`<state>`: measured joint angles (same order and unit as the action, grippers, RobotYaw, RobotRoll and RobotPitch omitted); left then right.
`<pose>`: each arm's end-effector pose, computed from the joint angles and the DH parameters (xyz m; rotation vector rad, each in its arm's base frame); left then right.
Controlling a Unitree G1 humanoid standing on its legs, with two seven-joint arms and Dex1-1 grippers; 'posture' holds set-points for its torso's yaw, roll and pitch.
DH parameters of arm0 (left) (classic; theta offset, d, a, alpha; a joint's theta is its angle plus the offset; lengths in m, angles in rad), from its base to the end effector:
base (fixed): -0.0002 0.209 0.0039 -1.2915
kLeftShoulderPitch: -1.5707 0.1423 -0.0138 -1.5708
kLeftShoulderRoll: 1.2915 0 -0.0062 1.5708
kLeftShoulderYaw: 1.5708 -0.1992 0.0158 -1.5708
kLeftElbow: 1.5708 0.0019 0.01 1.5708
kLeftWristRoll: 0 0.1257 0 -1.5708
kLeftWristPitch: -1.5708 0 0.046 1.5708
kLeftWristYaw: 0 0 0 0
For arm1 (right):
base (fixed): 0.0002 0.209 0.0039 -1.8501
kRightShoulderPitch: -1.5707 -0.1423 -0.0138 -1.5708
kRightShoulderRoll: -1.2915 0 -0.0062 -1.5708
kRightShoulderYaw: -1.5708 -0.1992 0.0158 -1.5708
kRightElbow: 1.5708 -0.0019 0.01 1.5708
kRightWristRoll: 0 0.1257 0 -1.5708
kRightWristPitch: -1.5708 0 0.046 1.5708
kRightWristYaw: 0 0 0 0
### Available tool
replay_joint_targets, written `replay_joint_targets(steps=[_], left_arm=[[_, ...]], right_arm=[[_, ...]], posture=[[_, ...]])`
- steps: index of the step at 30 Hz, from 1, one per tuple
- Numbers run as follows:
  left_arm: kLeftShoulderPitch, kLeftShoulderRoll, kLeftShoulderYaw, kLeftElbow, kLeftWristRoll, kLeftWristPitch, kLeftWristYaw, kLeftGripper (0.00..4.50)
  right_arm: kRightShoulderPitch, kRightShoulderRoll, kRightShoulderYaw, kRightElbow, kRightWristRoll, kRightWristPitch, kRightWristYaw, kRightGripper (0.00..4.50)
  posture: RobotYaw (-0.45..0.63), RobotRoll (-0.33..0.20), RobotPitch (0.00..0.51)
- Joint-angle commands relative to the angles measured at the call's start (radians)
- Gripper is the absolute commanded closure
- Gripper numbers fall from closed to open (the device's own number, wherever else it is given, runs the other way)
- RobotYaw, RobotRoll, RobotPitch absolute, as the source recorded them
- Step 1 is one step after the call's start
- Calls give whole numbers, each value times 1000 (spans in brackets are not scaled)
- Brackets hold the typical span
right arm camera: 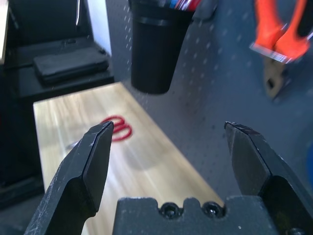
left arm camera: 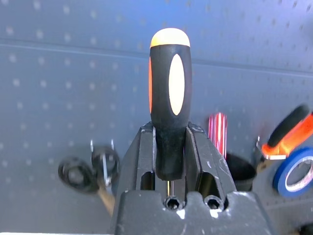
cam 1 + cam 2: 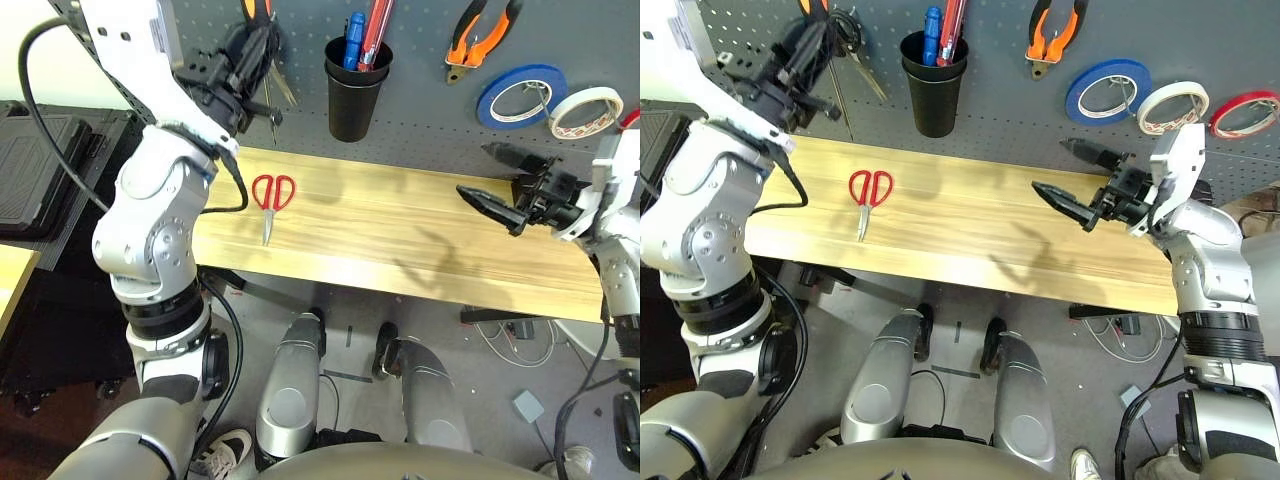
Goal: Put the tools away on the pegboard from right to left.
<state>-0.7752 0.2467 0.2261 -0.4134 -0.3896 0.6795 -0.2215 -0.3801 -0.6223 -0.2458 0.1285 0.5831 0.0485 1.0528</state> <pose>0.2576 0.1694 0.2498 -0.0447 -0.5258 -0.4246 0.2500 -0.2959 0.1544 -0.1511 -0.3281 0.8717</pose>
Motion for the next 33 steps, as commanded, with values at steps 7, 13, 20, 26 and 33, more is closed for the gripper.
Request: replay_joint_targets(steps=[7,13,20,26,33], left_arm=[[-89,13,-13,108,-7,-83,1,3799],[-140,8,-26,163,-16,-105,-9,3800],[-203,-1,-34,233,-13,-144,-15,3801],[-240,-9,-43,282,-10,-176,-19,3818],[-271,-15,-47,327,-6,-207,-17,3819]], right_arm=[[-23,-29,-72,-20,38,40,-22,0],[-50,-53,-91,-36,58,90,-36,0],[-125,-81,-99,-2,47,116,-48,0],[-173,-94,-92,12,42,138,-48,0],[-202,-99,-78,26,26,149,-40,0]], posture=[[175,0,216],[159,0,214],[144,0,206],[140,0,199],[140,0,197]])
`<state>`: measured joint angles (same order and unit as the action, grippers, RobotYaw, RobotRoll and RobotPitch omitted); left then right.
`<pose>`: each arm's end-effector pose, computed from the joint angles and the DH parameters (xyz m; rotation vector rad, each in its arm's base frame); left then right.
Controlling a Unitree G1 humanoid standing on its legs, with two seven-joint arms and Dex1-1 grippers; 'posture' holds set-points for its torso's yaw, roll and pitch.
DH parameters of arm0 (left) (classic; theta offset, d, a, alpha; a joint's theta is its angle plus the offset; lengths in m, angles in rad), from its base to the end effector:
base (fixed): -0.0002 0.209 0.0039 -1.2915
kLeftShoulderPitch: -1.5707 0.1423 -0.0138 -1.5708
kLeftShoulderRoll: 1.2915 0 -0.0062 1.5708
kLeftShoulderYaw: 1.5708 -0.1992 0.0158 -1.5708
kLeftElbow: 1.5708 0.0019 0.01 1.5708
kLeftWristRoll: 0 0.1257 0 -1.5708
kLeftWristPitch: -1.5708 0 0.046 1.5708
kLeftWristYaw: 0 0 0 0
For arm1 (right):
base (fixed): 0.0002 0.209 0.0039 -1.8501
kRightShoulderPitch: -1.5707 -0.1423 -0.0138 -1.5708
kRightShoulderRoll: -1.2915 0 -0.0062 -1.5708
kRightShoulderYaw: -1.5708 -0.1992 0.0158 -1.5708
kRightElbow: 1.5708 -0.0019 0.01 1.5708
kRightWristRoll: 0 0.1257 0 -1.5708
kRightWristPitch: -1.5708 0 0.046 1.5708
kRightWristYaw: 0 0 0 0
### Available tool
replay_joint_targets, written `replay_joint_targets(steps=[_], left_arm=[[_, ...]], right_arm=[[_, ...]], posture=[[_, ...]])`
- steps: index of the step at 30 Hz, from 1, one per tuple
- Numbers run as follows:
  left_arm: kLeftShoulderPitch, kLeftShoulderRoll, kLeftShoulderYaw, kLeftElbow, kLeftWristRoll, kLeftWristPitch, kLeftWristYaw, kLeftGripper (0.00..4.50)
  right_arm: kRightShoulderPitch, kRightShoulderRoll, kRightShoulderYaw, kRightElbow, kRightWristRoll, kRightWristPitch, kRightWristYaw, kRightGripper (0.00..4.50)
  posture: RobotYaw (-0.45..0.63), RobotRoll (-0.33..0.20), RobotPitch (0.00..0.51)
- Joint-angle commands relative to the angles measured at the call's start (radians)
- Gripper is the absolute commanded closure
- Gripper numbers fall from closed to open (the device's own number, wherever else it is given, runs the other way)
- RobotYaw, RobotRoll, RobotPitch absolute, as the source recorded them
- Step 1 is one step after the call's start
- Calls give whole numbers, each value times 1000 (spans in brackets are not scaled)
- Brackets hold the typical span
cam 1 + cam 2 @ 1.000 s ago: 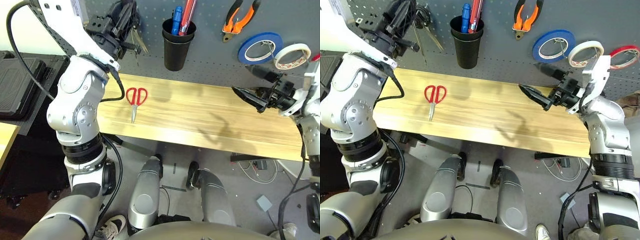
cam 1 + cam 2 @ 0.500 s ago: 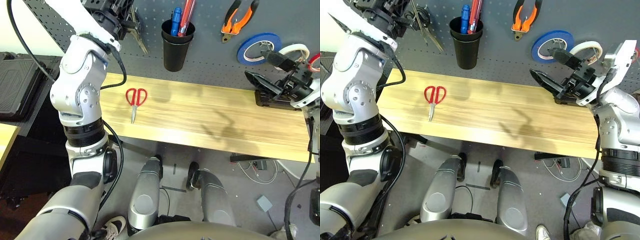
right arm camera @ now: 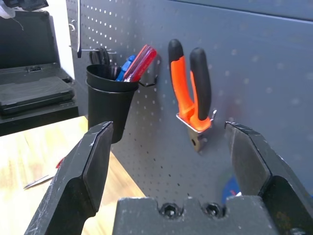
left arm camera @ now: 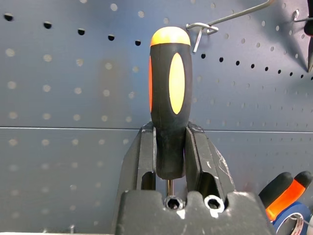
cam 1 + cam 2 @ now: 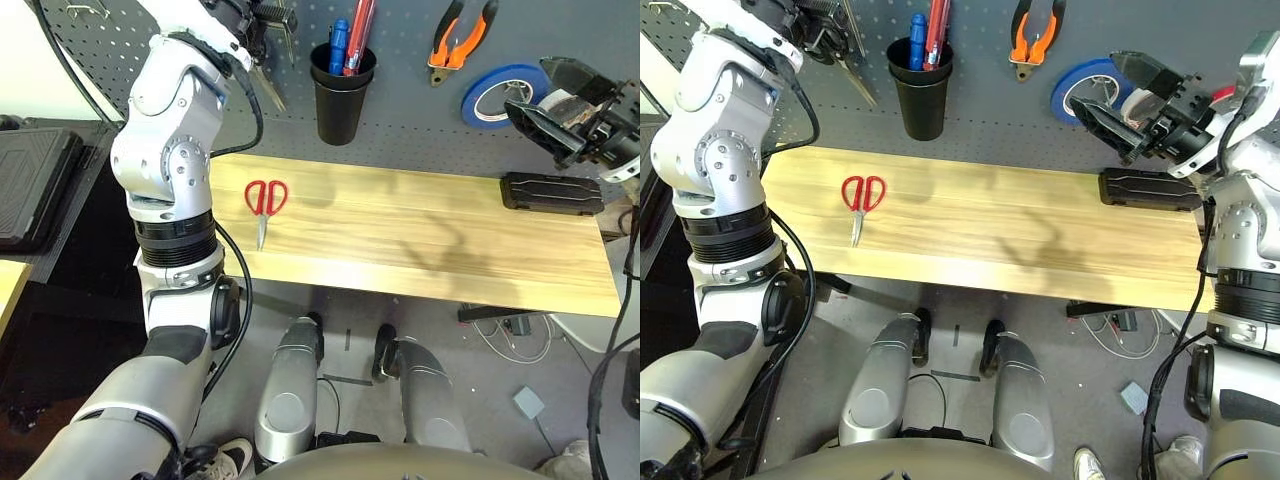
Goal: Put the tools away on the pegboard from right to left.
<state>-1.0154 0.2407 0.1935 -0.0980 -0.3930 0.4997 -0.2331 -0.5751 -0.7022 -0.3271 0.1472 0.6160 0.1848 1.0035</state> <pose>0.2937 0.1532 0.2885 -0.0926 -0.6236 -0.4759 0.2629 -0.3082 0.2140 -0.1669 -0.4339 0.7948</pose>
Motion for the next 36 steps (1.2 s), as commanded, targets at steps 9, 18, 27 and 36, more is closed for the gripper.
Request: replay_joint_targets(steps=[9,18,27,36], left_arm=[[-93,-45,-31,116,12,-93,-4,3820],[-95,-76,-82,225,63,-175,-20,3822],[-80,-88,-115,301,111,-232,-32,3835],[-28,-79,-178,328,181,-228,-63,2433]], right_arm=[[-23,2,29,13,-27,7,11,0],[-28,12,47,-1,-25,13,17,0],[-23,19,50,-10,-25,15,19,0],[-21,35,57,-9,-38,1,16,0]], posture=[[141,0,204],[132,0,206],[128,0,207],[126,0,209]])
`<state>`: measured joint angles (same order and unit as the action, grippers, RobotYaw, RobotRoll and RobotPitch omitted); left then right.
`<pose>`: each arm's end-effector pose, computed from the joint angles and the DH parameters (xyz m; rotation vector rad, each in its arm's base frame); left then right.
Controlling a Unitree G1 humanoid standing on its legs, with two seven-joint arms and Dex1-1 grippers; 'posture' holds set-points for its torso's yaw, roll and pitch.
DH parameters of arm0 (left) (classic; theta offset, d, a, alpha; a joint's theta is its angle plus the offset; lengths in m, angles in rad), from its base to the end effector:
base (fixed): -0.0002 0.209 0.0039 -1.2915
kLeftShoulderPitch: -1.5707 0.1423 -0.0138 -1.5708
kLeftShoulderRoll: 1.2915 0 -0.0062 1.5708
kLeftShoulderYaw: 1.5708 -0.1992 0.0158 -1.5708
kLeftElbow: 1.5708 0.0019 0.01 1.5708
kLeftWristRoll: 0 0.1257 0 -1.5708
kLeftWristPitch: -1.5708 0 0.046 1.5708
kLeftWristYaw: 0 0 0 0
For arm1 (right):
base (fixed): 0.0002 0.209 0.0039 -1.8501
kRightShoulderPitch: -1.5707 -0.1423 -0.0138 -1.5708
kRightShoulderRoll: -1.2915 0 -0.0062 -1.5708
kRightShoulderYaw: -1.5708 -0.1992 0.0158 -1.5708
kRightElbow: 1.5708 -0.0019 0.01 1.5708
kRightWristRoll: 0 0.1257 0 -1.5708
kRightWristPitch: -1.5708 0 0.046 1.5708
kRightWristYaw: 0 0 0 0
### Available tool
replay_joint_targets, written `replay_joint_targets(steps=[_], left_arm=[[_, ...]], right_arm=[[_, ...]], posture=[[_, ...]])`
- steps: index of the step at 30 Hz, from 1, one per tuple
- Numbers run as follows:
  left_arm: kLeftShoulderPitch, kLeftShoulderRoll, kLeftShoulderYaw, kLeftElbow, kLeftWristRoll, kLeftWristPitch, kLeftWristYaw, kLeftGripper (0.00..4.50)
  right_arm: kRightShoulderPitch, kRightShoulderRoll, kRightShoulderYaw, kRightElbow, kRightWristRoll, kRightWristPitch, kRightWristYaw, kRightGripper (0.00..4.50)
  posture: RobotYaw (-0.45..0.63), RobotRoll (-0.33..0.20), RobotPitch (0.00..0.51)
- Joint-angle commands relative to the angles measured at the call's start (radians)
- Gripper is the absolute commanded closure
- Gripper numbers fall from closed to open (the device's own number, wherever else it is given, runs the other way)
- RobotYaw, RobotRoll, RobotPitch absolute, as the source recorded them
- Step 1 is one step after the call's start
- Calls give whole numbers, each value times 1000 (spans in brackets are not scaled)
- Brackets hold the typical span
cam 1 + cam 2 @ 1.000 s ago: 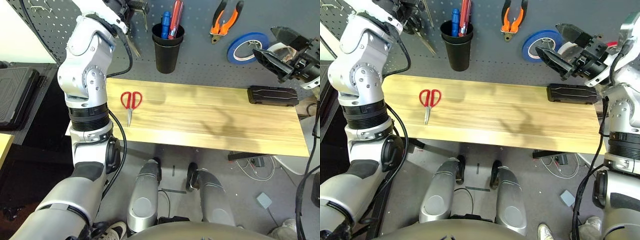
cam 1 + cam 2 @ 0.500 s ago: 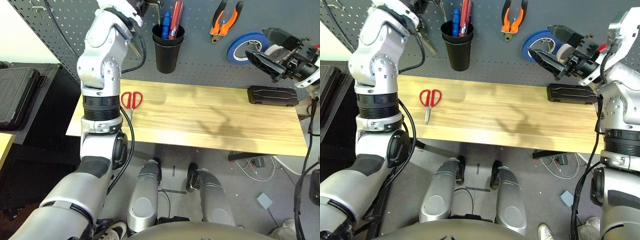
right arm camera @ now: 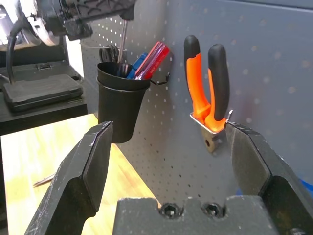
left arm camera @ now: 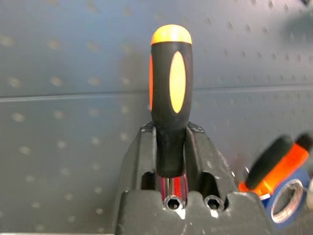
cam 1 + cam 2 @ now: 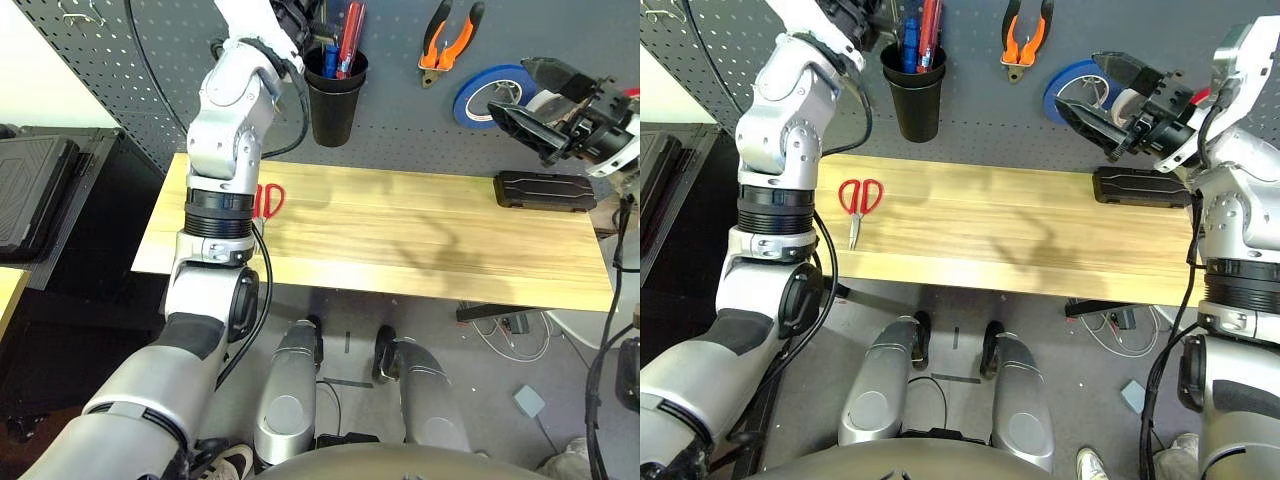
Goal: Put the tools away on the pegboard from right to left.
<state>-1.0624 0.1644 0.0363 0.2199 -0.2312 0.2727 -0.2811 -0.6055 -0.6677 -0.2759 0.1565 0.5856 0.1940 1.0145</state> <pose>0.3269 0.1133 0.2648 0.0384 -0.5351 -0.5294 0.2730 -0.2942 0.2104 -0.1649 -0.4046 0.8485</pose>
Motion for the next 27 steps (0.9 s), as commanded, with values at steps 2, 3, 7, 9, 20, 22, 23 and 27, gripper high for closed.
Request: replay_joint_targets(steps=[2,3,7,9,20,22,23,27], left_arm=[[21,-2,-23,8,24,-1,-18,1706],[21,-2,-23,6,23,0,-17,1299],[14,2,-15,-2,23,5,-16,47],[7,7,-9,-9,23,5,-12,47],[46,64,49,-230,-18,115,17,47],[81,81,55,-299,-28,159,18,47],[95,86,57,-325,-32,178,18,47],[223,127,66,-491,-62,301,18,47]], right_arm=[[10,2,6,-19,-11,-9,4,0],[11,4,6,-19,-13,-10,3,0],[15,11,8,-21,-21,-14,3,0],[16,14,9,-21,-23,-15,4,0],[37,25,27,-54,-8,6,16,0],[44,26,29,-64,-3,12,16,0],[47,27,29,-67,-1,15,16,0],[80,27,49,-92,1,35,32,0]], posture=[[126,0,209],[126,0,209],[126,0,209],[126,0,209],[142,0,212],[147,0,213],[149,0,214],[166,0,218]])
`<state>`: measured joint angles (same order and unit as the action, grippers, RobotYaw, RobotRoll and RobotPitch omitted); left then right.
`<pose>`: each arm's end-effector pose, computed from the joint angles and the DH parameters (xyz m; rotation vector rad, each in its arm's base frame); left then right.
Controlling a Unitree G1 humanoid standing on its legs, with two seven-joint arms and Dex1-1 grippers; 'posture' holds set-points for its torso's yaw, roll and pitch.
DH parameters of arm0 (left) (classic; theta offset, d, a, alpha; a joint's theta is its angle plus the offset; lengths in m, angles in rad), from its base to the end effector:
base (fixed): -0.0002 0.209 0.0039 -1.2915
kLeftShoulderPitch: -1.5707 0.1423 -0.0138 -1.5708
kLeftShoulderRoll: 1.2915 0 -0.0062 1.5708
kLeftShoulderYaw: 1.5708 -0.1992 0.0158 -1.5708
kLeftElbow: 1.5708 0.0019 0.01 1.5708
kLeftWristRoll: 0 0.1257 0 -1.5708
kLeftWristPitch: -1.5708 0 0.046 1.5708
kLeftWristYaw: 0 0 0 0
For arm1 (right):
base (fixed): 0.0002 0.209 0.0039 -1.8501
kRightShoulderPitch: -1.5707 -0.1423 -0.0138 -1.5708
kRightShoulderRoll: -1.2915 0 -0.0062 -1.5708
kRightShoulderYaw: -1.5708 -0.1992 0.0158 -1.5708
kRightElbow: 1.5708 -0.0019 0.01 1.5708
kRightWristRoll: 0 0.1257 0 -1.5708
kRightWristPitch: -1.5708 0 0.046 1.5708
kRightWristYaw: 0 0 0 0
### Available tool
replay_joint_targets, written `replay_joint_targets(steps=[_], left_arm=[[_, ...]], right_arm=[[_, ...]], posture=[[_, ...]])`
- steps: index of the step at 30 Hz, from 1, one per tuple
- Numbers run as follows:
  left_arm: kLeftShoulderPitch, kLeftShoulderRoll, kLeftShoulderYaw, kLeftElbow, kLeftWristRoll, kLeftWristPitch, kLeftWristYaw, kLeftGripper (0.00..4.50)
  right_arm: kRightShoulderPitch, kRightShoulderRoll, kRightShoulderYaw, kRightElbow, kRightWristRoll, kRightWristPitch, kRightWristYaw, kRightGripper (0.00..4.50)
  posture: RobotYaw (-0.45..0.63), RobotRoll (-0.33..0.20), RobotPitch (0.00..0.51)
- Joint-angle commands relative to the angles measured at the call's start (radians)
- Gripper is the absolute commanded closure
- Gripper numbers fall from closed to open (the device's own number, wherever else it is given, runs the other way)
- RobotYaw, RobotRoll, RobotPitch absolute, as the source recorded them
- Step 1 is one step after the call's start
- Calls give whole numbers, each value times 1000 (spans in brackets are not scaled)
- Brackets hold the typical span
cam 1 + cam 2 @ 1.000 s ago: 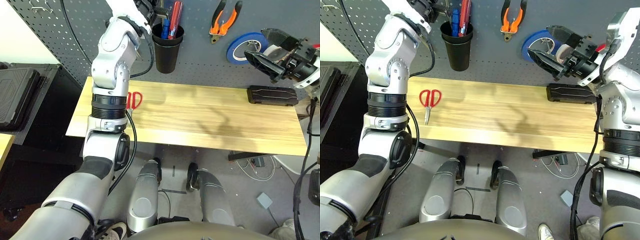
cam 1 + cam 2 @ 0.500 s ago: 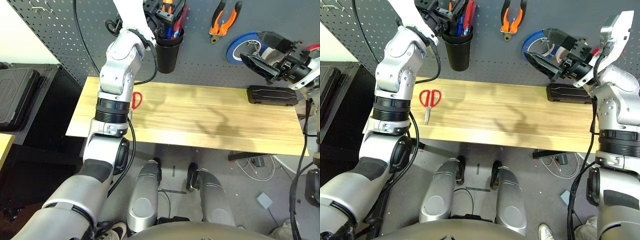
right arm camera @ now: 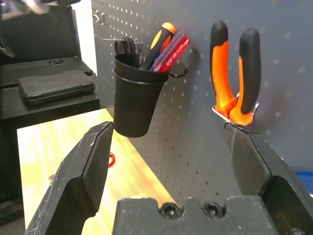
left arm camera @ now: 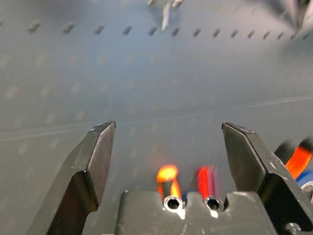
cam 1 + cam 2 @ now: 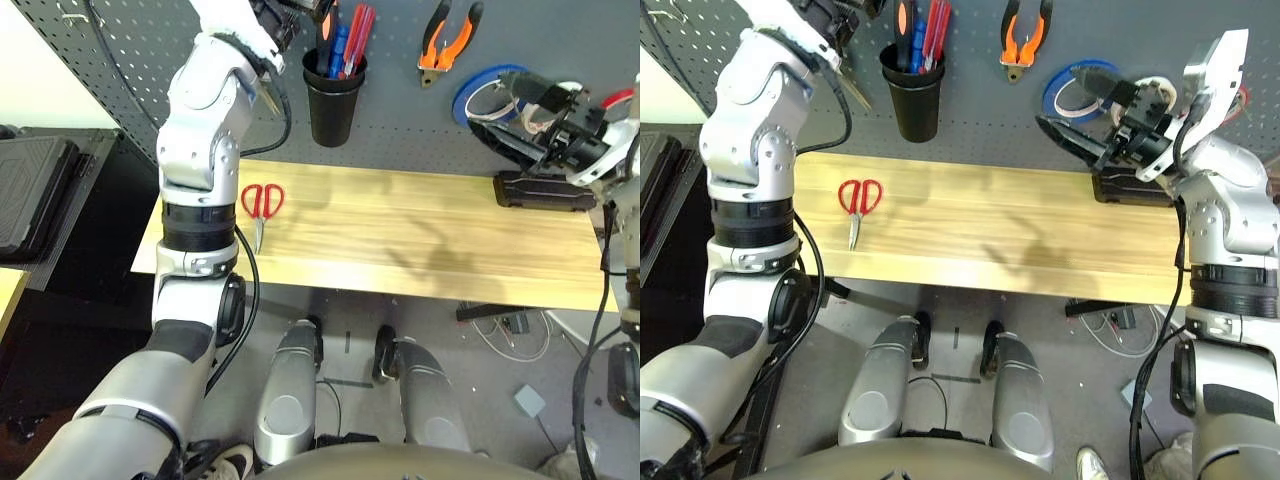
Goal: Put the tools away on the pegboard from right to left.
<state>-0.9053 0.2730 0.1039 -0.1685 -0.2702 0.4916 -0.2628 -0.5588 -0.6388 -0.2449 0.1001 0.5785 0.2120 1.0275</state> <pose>0.2874 0.1529 0.2651 0.0860 -0.5667 -0.4477 0.2706 -0.2831 0.1981 -0.1596 -0.3640 0.9085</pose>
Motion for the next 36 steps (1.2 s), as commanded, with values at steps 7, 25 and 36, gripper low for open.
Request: replay_joint_targets(steps=[7,25,36], left_arm=[[276,24,-18,-286,-34,229,31,47],[619,5,-115,-172,97,149,66,47],[647,-2,-101,48,195,33,119,47]], right_arm=[[102,-20,138,-80,-90,46,21,0],[199,129,361,-17,-330,-17,-105,0],[162,263,468,187,-481,-174,-161,0]], posture=[[195,0,226],[206,0,267],[217,0,301]])
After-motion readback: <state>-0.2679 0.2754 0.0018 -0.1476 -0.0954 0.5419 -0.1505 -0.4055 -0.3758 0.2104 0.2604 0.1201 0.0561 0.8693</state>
